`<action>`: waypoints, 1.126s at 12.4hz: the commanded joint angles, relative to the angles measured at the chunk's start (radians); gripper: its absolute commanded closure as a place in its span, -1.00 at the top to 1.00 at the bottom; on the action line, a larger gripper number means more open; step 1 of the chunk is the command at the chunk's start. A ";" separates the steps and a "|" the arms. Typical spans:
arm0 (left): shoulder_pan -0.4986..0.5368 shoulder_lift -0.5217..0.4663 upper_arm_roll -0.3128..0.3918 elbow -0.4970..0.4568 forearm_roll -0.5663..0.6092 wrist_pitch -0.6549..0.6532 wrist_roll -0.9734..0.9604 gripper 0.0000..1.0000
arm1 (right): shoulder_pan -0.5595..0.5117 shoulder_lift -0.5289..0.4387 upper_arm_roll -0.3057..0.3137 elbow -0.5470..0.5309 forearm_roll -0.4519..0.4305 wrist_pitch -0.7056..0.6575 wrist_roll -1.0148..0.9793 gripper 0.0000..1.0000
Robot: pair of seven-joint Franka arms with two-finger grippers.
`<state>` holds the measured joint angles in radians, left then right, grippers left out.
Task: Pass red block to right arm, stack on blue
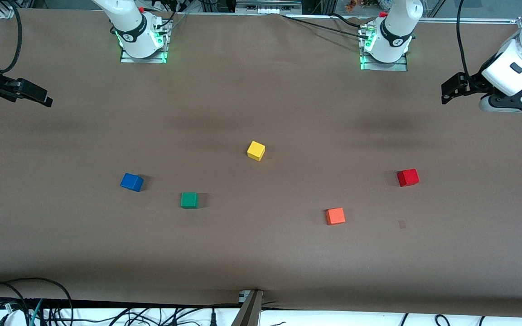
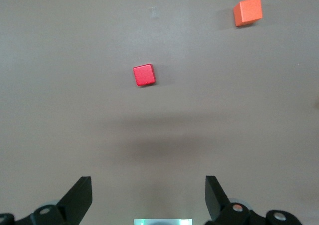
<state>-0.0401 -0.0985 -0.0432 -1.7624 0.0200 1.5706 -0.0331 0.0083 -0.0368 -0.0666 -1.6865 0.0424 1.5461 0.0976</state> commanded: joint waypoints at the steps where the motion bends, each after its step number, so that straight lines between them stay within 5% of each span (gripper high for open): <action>1: -0.007 -0.014 -0.017 -0.009 0.012 -0.003 0.005 1.00 | 0.001 0.005 -0.004 0.019 0.014 -0.017 -0.016 1.00; 14: 0.006 0.026 -0.006 -0.008 0.011 -0.004 0.016 1.00 | 0.001 0.005 -0.004 0.019 0.014 -0.017 -0.015 1.00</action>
<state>-0.0361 -0.0798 -0.0490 -1.7656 0.0204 1.5705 -0.0319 0.0083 -0.0368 -0.0666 -1.6865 0.0424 1.5461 0.0975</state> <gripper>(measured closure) 0.000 0.000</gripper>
